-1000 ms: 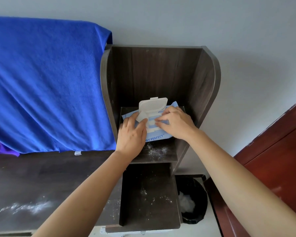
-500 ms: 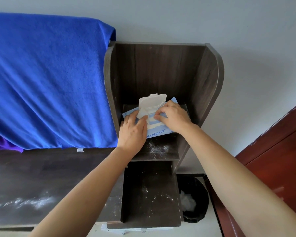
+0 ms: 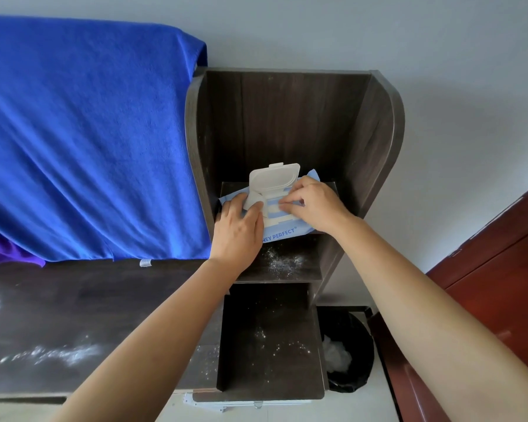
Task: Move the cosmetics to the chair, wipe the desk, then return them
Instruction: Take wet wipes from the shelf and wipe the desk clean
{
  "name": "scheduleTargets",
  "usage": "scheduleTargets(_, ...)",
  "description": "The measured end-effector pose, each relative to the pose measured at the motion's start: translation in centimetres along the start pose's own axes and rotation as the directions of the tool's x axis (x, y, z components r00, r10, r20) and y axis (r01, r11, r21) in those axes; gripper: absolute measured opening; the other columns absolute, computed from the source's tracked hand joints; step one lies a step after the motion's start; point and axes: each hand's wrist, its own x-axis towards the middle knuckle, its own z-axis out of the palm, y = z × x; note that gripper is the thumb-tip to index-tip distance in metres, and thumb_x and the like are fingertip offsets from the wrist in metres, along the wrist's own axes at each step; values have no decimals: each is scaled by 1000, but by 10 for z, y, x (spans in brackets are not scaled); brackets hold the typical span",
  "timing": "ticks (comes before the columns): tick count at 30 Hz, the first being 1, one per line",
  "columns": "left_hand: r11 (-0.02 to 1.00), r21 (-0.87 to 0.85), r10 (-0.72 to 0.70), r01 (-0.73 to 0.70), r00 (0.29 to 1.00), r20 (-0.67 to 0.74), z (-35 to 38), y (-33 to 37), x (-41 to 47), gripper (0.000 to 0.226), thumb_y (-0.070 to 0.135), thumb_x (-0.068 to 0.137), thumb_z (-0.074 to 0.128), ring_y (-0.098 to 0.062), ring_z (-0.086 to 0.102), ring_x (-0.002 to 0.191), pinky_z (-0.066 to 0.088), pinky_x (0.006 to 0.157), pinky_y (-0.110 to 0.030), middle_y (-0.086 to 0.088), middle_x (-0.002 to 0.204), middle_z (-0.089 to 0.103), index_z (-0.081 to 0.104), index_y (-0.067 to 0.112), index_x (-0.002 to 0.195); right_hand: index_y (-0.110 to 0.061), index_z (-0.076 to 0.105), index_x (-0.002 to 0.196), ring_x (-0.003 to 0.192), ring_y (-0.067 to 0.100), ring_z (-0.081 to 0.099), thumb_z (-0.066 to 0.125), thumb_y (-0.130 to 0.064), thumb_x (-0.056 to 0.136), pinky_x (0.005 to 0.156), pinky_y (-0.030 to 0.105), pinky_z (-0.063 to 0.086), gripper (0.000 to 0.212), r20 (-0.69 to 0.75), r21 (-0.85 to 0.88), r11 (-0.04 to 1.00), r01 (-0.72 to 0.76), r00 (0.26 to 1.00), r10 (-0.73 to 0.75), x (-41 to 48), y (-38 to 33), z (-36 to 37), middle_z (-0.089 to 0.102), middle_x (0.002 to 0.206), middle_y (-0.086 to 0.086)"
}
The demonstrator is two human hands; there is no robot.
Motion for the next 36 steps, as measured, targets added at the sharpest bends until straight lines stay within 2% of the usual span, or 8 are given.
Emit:
scheduleTargets(5,1000,-6,-4,4,1000,-8,3,-1,0,23,14,93,57,-41,57,98,53,75,-48,-23,123,56,65,5,113,-32,79,100,98,8,51,76,-41,86,77,22,45,17,79,20,1000,11,997,-13,5,1,-8,50,111,-13)
scheduleTargets(8,1000,-11,0,0,1000,-10,3,0,-1,24,14,94,56,-41,57,100,52,77,-50,-23,123,56,64,5,115,-30,78,106,97,9,51,74,-41,88,77,20,44,21,89,18,1000,21,996,-22,4,3,-7,48,110,-13)
scheduleTargets(13,999,-44,-21,21,1000,-6,-1,4,1,29,11,94,57,-43,55,108,49,87,-51,-26,130,54,63,2,121,-21,76,114,96,15,54,66,-38,95,81,31,49,28,91,-11,996,89,992,-87,-3,1,-7,47,110,-6)
scheduleTargets(18,993,-111,-38,39,999,11,-8,6,3,33,9,94,57,-44,52,116,47,95,-51,-28,136,49,60,-3,125,-20,75,117,98,13,53,66,-37,95,79,25,44,29,85,2,996,84,993,-84,-2,1,-6,43,111,-10)
scheduleTargets(21,990,-131,-43,45,999,13,-10,7,5,33,6,93,58,-46,52,116,47,96,-51,-30,134,49,60,-6,123,-26,77,111,103,8,47,72,-37,91,83,26,44,24,86,15,999,47,995,-48,6,-1,-7,47,116,-9)
scheduleTargets(25,989,-141,-44,47,999,23,-9,6,7,34,5,92,58,-47,53,115,48,95,-51,-31,133,50,59,-8,123,-30,77,96,102,10,47,74,-38,89,79,28,42,11,55,-7,1000,22,998,-22,14,-5,-6,45,111,-12)
scheduleTargets(32,992,-127,-19,21,1000,21,-8,6,8,31,7,93,58,-44,56,107,52,86,-49,-30,130,52,62,-2,122,-19,71,109,101,17,56,59,-38,100,75,31,39,24,-64,-127,991,44,997,-53,6,-7,9,52,117,0)
scheduleTargets(36,994,-99,-34,37,999,36,-7,4,8,29,9,94,56,-43,55,109,51,87,-50,-29,132,51,63,-2,120,-16,69,112,99,17,56,54,-34,102,75,33,41,26,-39,-157,987,38,998,-45,6,-11,9,51,120,1)
